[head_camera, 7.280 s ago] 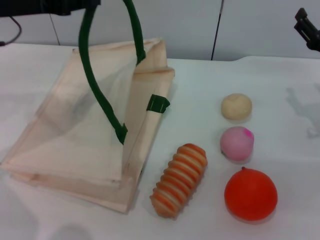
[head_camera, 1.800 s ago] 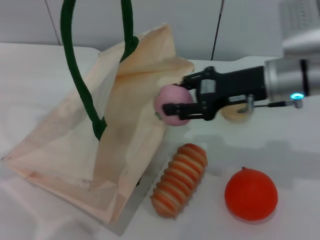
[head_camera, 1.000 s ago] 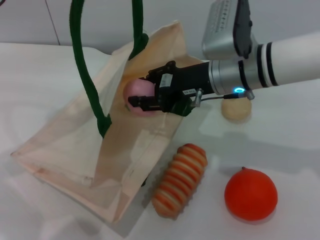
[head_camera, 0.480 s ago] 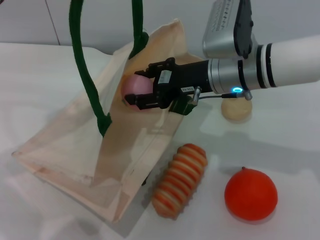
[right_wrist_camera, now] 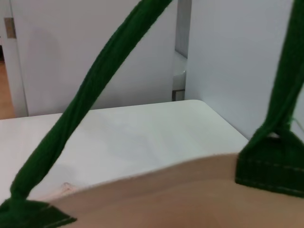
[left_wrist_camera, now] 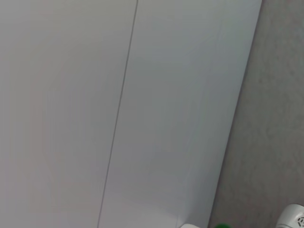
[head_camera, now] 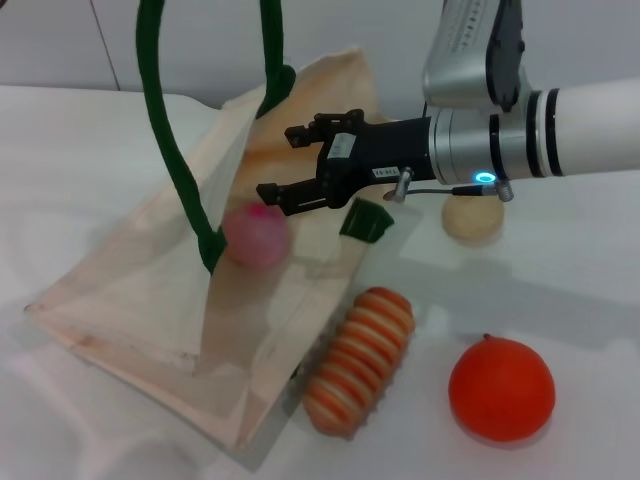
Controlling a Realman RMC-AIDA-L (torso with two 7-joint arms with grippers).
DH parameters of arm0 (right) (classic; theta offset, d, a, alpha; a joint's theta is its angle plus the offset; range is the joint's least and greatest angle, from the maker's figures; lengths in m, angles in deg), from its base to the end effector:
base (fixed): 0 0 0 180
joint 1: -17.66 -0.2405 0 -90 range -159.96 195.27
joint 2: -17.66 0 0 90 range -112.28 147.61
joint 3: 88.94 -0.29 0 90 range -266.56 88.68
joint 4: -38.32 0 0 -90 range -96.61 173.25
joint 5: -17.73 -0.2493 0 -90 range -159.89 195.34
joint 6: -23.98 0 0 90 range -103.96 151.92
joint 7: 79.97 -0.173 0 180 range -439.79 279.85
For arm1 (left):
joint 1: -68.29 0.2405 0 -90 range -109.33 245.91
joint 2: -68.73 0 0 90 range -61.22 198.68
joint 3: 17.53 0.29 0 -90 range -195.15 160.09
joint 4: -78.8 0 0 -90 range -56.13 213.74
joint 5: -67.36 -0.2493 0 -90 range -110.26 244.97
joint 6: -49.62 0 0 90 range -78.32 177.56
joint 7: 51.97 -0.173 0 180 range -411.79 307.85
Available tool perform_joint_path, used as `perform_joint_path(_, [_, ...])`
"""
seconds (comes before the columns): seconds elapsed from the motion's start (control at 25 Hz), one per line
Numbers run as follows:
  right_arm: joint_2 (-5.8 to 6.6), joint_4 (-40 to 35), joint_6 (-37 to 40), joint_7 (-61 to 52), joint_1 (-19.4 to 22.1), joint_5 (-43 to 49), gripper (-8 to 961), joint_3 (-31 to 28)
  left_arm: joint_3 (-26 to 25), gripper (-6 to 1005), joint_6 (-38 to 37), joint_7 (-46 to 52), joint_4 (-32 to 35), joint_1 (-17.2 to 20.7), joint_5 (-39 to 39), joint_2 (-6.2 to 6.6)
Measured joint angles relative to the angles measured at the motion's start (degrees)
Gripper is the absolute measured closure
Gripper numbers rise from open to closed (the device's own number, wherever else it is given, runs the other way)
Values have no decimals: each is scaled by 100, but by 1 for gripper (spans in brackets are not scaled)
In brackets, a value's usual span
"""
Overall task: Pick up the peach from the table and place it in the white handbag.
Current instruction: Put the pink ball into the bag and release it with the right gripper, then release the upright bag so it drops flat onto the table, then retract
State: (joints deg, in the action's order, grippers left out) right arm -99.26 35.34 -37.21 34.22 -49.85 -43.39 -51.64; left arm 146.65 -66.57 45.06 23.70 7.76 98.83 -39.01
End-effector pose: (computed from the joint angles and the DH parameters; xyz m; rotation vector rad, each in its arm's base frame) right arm 0.1256 0.4910 -0.1542 -2.8828 0.1900 0.4795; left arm -0.1938 0.4648 0.1705 -2.5504 -0.5772 -0.9000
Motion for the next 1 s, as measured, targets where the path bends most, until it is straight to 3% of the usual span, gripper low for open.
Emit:
perform_joint_path(0.16, [39, -169, 49, -119, 248, -3, 56, -84, 0, 736, 5, -7, 0, 68, 0, 17])
perform_joint_path(0.36, [110, -1322, -296, -631, 1215, -155, 58, -382, 0, 732, 20, -33, 4, 116, -1, 17])
perform_joint_path(0.48, [141, -1718, -452, -754, 1588, -370, 59, -390, 0, 730, 83, -44, 8, 208, -7, 13])
perform_joint_path(0.72, [236, -1933, -515, -759, 1956, -977, 59, -390, 0, 725, 97, -44, 9, 250, -7, 15])
perform_joint_path(1.0, [184, -2024, -319, -399, 2279, -2108, 59, -437, 0, 719, 97, -44, 9, 208, -28, 10])
